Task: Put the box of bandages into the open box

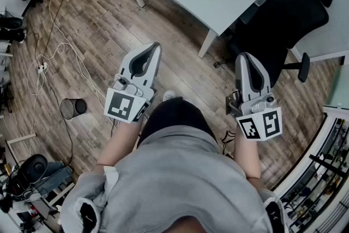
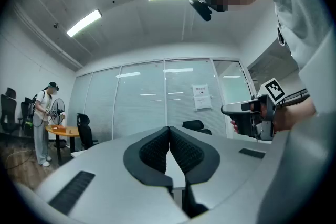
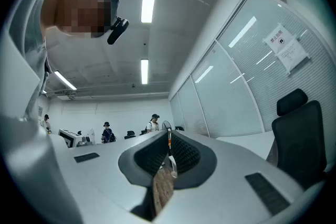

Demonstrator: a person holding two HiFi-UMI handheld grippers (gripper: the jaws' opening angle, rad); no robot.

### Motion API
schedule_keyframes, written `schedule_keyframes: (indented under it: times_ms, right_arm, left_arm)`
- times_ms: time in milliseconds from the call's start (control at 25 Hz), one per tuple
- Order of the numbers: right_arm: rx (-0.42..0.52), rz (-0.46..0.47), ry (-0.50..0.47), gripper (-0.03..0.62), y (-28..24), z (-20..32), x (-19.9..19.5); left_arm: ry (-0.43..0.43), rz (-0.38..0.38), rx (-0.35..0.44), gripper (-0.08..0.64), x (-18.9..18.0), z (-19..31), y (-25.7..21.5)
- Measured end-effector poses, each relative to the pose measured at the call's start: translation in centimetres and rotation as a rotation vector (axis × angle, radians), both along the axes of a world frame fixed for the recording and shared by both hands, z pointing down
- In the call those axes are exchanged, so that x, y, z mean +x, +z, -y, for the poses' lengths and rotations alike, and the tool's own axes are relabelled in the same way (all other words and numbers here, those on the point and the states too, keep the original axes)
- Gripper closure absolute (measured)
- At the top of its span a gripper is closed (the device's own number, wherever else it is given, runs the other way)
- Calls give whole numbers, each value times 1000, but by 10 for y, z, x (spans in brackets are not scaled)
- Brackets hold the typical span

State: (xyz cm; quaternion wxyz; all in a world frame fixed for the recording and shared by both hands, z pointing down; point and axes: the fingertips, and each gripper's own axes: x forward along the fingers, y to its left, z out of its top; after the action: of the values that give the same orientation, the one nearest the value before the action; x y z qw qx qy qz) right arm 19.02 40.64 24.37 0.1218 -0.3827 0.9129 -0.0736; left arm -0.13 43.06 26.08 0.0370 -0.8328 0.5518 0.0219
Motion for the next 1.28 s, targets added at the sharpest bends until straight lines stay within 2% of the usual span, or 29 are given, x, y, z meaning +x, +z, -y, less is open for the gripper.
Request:
schedule_keyframes:
  times_ms: [200,680,800,1000,1280]
  right_arm:
    - [4,17,7,538,-4,-3,12]
    - [-26,50,-1,538,-6,20,26]
    - [-30,39,-14,538,-2,29,20]
    - [54,-94,-22,538,-4,42,-6]
    - [15,-31,-13,538,-4,100,-35]
  left_arm:
    - [14,35,26,540,16,-5,-6]
    - [11,18,15,540,28,18,-8]
    - [7,14,8,540,25,27,-4]
    - [6,-8,5,540,10,53,1]
    - [22,-9,20,540,-22,113,-3]
